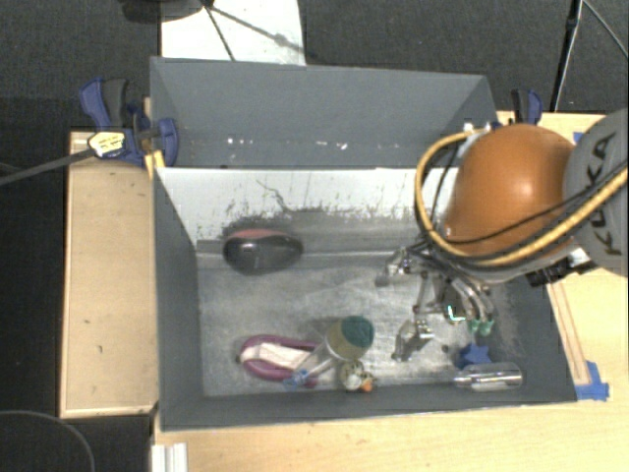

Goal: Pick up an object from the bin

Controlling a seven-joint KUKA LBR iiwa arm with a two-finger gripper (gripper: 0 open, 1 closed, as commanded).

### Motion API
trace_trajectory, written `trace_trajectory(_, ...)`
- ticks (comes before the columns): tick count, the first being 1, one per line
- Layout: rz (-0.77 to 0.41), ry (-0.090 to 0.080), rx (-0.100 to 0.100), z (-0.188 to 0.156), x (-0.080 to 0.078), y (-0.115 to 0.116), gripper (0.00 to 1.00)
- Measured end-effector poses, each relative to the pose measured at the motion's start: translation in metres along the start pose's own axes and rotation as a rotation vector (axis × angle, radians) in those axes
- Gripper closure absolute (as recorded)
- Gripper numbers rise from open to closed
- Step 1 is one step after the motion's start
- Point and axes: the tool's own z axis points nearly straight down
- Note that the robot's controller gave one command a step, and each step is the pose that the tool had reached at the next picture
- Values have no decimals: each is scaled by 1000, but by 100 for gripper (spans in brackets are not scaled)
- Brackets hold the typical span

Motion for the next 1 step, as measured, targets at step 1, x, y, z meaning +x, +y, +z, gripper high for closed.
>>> trace_trajectory(1,-47,-12,-14,142,-25,50,0)
